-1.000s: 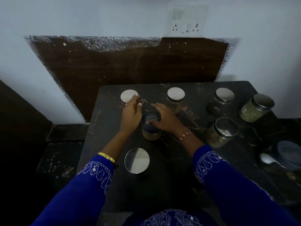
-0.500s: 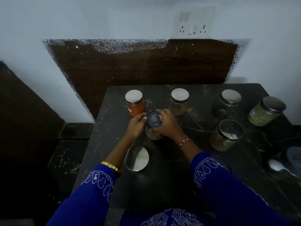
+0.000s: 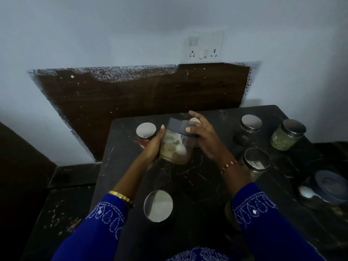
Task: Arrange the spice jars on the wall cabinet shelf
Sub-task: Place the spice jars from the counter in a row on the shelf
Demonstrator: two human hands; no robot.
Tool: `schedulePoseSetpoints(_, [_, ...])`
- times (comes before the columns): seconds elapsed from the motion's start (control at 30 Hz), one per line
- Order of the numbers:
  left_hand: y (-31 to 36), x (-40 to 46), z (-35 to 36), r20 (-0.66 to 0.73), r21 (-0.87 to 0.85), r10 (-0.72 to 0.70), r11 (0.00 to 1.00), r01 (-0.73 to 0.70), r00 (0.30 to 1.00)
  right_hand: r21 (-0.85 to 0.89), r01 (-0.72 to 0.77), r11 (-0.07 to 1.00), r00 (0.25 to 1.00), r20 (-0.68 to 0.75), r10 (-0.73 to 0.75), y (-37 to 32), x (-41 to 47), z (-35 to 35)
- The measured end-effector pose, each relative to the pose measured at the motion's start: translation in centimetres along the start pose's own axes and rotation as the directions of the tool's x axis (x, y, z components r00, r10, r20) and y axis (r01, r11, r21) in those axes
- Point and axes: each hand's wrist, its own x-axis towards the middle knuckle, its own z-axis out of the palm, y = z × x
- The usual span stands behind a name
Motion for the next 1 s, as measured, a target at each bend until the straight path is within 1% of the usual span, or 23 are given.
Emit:
schedulePoseSetpoints(0.03, [0.1, 0.0, 0.0, 0.049, -0.067, -0.025, 0.997, 0.028, 0.998, 0.092, 0.012, 0.996, 1.0, -0.009, -0.011, -0.2, 0.0, 0.1])
schedulePoseSetpoints(0.07, [0.2, 0.0, 0.2, 0.1, -0.133, -0.038, 0.99, 0.051, 0.994, 0.145, 0.026, 0.989, 0.999, -0.036, -0.021, -0.4, 0.1, 0.2])
schedulePoseSetpoints(0.13, [0.6, 0.0, 0.8, 0.172, -0.217, -0.038, 0.973, 0.076, 0.984, 0.172, 0.058, 0.983, 0.991, -0.13, -0.035, -0.4, 0.4, 0.4])
schedulePoseSetpoints(0.17, [0.9, 0.1, 1.2, 0.181, -0.238, -0.037, 0.968, 0.081, 0.983, 0.153, 0.072, 0.986, 0.981, -0.189, -0.042, -0.4, 0.6, 0.5])
schedulePoseSetpoints(0.2, [1.1, 0.2, 1.5, 0.173, -0.249, -0.037, 0.965, 0.08, 0.984, 0.099, 0.082, 0.992, 0.966, -0.251, -0.055, -0.4, 0.9, 0.6])
schedulePoseSetpoints(0.27, [1.5, 0.4, 2.1, 0.116, -0.227, -0.025, 0.973, 0.052, 0.993, -0.126, 0.073, 0.989, 0.925, -0.362, -0.115, -0.6, 1.3, 0.5])
schedulePoseSetpoints(0.33, [2.3, 0.5, 2.4, 0.017, -0.126, 0.005, 0.992, -0.003, 1.0, -0.337, 0.054, 0.94, 0.893, -0.404, -0.196, -0.8, 1.7, 0.2])
schedulePoseSetpoints(0.37, [2.7, 0.5, 2.6, -0.032, -0.061, 0.024, 0.998, -0.026, 0.999, -0.386, 0.043, 0.922, 0.886, -0.411, -0.213, -0.8, 1.8, 0.1])
schedulePoseSetpoints(0.4, [3.1, 0.5, 2.8, -0.074, -0.003, 0.045, 0.999, -0.046, 0.996, -0.395, 0.028, 0.918, 0.89, -0.408, -0.203, -0.8, 1.9, 0.0])
schedulePoseSetpoints(0.43, [3.3, 0.6, 3.0, -0.113, 0.047, 0.069, 0.997, -0.064, 0.991, -0.365, 0.017, 0.931, 0.907, -0.387, -0.169, -0.8, 1.9, 0.0])
schedulePoseSetpoints(0.53, [3.9, 0.6, 3.6, -0.198, 0.156, 0.184, 0.976, -0.155, 0.963, -0.215, 0.016, 0.976, 0.966, -0.248, -0.071, -0.8, 1.4, 0.0])
schedulePoseSetpoints(0.63, [4.2, 0.7, 3.7, -0.202, 0.166, 0.269, 0.957, -0.238, 0.941, -0.028, 0.035, 0.999, 0.978, -0.202, -0.04, -1.4, 1.1, 0.2])
schedulePoseSetpoints(0.7, [4.5, 0.8, 3.6, -0.222, 0.165, 0.313, 0.946, -0.281, 0.924, 0.105, 0.051, 0.993, 0.987, -0.158, -0.034, -1.9, 1.0, 0.4])
schedulePoseSetpoints(0.77, [4.7, 0.8, 3.7, -0.211, 0.145, 0.334, 0.94, -0.308, 0.919, 0.194, 0.047, 0.98, 0.992, -0.121, -0.024, -2.4, 0.8, 0.8])
schedulePoseSetpoints(0.87, [5.2, 0.4, 4.4, -0.121, 0.081, 0.283, 0.958, -0.275, 0.951, 0.218, 0.067, 0.974, 0.989, -0.145, -0.035, -3.0, 1.0, 1.5])
schedulePoseSetpoints(0.93, [5.8, 0.0, 4.8, -0.097, 0.091, 0.278, 0.959, -0.27, 0.956, 0.157, 0.079, 0.984, 0.979, -0.2, -0.047, -3.4, 1.3, 2.0])
schedulePoseSetpoints(1.0, [6.9, -0.3, 5.0, -0.093, 0.135, 0.306, 0.947, -0.293, 0.947, 0.055, 0.094, 0.994, 0.97, -0.231, -0.079, -4.2, 1.7, 2.5])
